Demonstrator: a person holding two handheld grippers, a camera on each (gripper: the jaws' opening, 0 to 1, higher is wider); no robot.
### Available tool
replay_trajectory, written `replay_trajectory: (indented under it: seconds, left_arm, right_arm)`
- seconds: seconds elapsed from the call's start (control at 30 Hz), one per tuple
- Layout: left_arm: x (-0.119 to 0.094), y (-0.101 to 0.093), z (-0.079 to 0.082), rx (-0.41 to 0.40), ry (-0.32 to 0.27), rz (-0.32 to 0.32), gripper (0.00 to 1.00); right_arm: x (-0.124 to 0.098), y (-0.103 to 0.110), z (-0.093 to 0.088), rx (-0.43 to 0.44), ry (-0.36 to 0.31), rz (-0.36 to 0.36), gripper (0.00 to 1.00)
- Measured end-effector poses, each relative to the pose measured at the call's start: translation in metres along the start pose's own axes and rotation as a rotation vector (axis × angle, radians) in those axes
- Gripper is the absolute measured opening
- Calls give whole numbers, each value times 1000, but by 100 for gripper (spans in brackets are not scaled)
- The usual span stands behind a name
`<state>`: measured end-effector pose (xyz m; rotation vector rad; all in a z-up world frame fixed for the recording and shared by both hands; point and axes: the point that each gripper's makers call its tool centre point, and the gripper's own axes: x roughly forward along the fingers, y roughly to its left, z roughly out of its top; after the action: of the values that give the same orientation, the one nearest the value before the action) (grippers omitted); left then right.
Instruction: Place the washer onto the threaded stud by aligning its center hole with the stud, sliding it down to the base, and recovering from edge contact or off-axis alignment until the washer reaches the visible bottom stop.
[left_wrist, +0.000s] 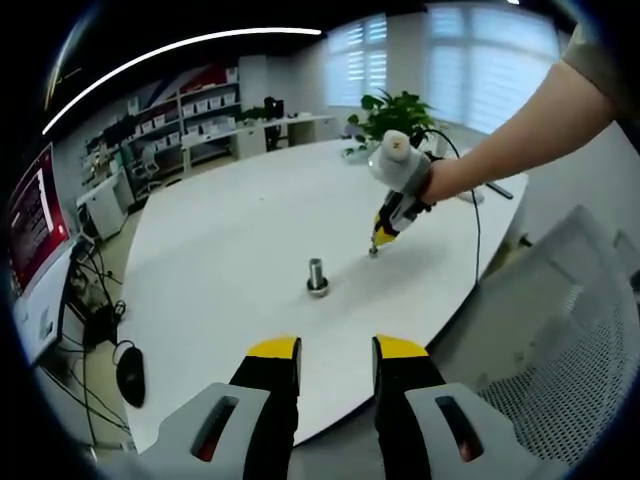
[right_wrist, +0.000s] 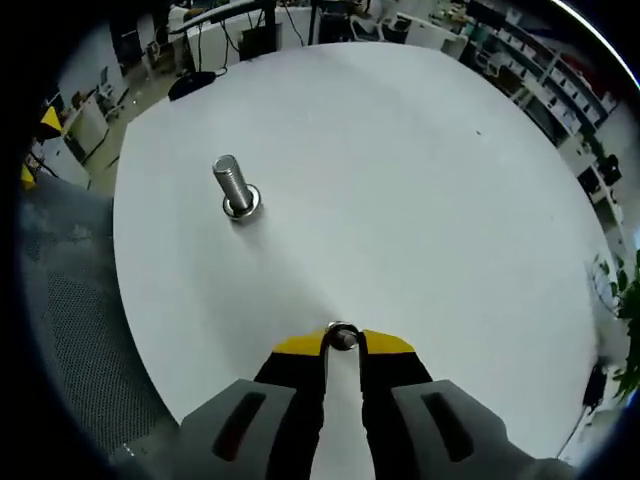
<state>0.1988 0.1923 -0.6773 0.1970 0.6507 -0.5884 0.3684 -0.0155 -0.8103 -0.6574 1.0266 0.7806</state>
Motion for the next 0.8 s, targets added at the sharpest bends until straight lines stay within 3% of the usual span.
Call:
replay_trajectory:
  seconds: [0.3,0.8]
  left_arm:
    - [1,0,-2,-2,9,-1,26]
    - [0,1,-2,-5,9,0,26]
  right_arm:
    - [12,1,-7,25,16,16,15]
    - [12,6,-13,46,3,-8,20]
